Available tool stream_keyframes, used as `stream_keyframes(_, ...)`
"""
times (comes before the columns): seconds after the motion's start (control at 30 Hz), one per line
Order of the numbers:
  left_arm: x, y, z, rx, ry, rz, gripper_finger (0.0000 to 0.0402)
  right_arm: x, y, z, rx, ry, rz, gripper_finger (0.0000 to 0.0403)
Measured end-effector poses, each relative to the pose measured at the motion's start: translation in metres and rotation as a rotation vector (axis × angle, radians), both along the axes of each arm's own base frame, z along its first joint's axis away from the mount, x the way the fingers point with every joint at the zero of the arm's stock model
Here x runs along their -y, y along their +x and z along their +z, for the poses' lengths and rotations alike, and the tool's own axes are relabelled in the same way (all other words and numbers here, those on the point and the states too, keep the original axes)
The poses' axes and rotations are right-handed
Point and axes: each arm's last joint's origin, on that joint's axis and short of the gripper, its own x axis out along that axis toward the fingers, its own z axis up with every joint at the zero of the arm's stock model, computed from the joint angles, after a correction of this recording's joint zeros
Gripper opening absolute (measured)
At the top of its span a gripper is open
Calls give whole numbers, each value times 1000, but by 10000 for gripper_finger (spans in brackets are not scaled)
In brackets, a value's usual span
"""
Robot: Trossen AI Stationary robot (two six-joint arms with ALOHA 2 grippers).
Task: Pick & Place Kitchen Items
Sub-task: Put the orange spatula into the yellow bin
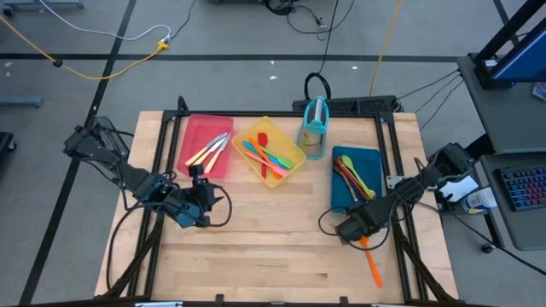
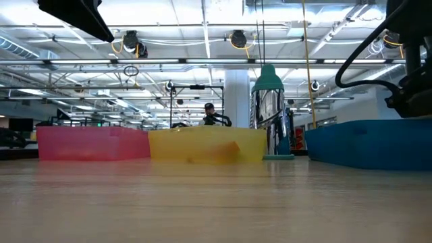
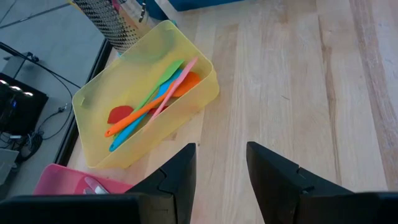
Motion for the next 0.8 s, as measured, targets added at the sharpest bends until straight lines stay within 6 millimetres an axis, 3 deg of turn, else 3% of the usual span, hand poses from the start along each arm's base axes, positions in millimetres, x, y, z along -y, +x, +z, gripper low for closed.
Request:
stream_keyframes(0.17, 0, 0, 0, 0, 0, 1, 145, -1, 2, 0, 19, 18, 36, 89)
stream_keyframes(0.4, 0, 0, 0, 0, -1, 1, 145, -3, 5, 2, 29, 23, 42, 87)
stream_keyframes(0.8, 0, 0, 0, 1, -1, 1, 145, -19, 36, 29, 203, 17, 165, 88)
